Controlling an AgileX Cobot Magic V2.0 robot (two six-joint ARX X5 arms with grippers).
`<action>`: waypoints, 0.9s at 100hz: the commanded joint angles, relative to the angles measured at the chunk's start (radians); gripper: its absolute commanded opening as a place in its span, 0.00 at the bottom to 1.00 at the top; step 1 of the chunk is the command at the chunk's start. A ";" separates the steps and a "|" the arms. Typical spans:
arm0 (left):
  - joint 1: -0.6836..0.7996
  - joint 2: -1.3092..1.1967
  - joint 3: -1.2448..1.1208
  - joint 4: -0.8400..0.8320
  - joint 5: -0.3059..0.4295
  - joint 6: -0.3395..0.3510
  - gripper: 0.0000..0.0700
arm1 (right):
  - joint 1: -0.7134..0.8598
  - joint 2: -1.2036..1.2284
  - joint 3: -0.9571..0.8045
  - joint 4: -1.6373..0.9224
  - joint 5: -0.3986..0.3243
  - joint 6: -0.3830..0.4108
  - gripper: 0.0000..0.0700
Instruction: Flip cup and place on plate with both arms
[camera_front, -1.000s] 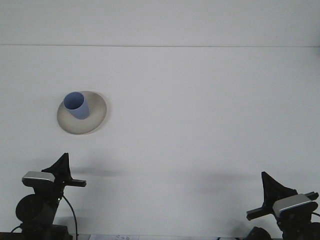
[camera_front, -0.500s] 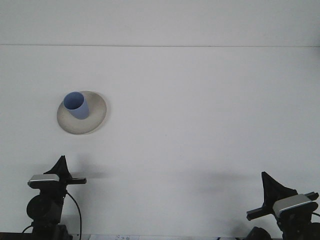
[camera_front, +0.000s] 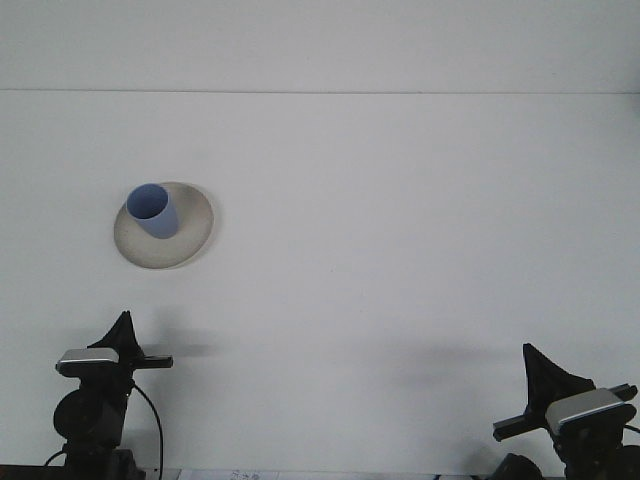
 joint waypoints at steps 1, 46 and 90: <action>0.003 -0.002 -0.019 0.014 -0.003 0.005 0.02 | 0.008 0.001 0.003 0.012 0.001 0.007 0.00; 0.003 -0.002 -0.019 0.014 -0.003 0.005 0.02 | -0.087 0.001 -0.006 0.023 -0.003 -0.056 0.00; 0.003 -0.002 -0.019 0.016 -0.003 0.005 0.02 | -0.718 -0.129 -0.589 0.742 -0.444 -0.030 0.00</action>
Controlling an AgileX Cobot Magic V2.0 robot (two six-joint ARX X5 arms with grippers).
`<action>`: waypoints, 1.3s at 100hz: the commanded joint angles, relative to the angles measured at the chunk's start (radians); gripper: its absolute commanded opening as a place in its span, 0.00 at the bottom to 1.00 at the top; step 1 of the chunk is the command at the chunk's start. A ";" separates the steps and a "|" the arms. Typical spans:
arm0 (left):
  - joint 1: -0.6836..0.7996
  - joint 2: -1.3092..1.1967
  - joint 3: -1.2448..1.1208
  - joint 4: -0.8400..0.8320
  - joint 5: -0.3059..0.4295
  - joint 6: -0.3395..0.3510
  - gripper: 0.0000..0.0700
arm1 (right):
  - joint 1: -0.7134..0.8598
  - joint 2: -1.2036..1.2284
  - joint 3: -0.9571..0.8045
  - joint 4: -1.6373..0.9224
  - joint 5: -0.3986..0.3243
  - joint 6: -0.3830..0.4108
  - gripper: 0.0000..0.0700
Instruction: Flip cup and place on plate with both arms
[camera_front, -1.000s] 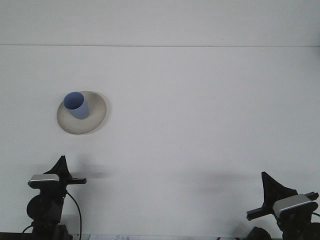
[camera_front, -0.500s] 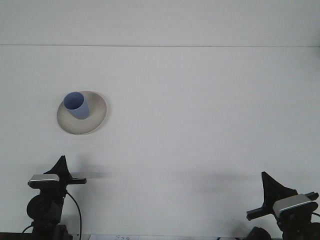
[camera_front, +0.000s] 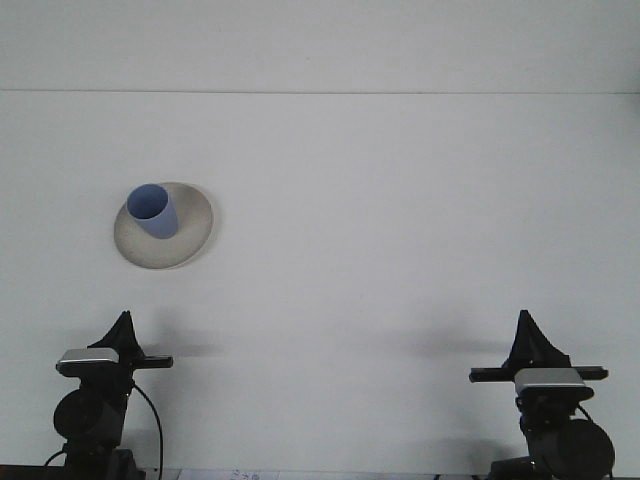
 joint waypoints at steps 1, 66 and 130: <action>0.003 -0.002 -0.019 0.016 -0.003 0.005 0.02 | -0.070 0.000 -0.079 0.087 -0.053 0.099 0.00; 0.003 -0.002 -0.019 0.023 -0.003 0.005 0.02 | -0.170 0.000 -0.255 0.162 -0.067 0.105 0.00; 0.003 -0.002 -0.019 0.023 -0.003 0.005 0.02 | -0.170 0.000 -0.255 0.163 -0.067 0.105 0.00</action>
